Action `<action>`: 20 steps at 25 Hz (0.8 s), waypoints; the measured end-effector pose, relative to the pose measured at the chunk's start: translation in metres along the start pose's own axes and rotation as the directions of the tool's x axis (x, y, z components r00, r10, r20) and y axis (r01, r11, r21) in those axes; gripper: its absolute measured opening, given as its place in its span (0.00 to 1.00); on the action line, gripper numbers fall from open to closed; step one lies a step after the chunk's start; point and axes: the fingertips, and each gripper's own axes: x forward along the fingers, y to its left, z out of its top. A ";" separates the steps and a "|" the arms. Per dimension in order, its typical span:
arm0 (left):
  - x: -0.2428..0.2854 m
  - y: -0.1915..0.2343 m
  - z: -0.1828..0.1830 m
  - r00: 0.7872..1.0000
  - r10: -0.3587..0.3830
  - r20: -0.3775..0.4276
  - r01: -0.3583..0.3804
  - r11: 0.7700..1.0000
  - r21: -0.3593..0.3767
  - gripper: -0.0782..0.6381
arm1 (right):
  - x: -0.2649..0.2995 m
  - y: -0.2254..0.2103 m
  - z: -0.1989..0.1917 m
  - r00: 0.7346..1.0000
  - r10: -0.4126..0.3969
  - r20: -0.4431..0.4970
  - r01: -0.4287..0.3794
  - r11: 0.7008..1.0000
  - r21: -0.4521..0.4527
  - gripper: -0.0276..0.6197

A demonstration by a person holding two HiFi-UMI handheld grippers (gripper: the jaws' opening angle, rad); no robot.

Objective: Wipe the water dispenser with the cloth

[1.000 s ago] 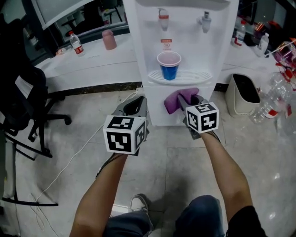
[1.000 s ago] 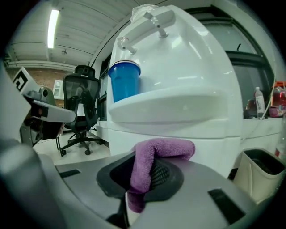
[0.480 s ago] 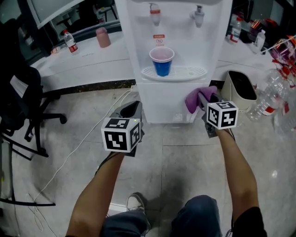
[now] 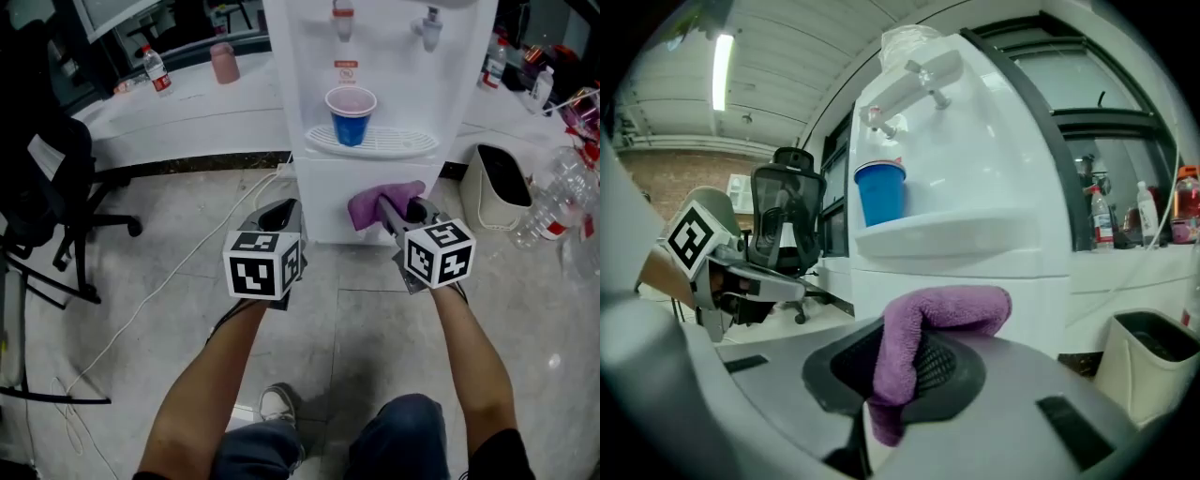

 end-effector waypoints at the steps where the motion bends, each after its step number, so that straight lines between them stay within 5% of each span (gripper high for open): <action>1: 0.000 0.002 -0.002 1.000 0.005 -0.001 -0.005 1.000 -0.001 0.15 | 0.008 0.010 -0.003 1.000 0.021 -0.001 -0.021 1.000 0.000 0.11; 7: -0.006 0.011 -0.016 0.999 0.033 -0.016 -0.033 0.999 0.000 0.15 | 0.074 0.071 -0.043 0.994 0.097 -0.044 -0.096 0.995 0.028 0.11; 20: -0.028 0.026 -0.022 0.999 0.034 -0.008 -0.034 0.999 -0.036 0.15 | 0.160 0.099 -0.107 0.993 0.038 -0.109 -0.006 0.958 0.288 0.11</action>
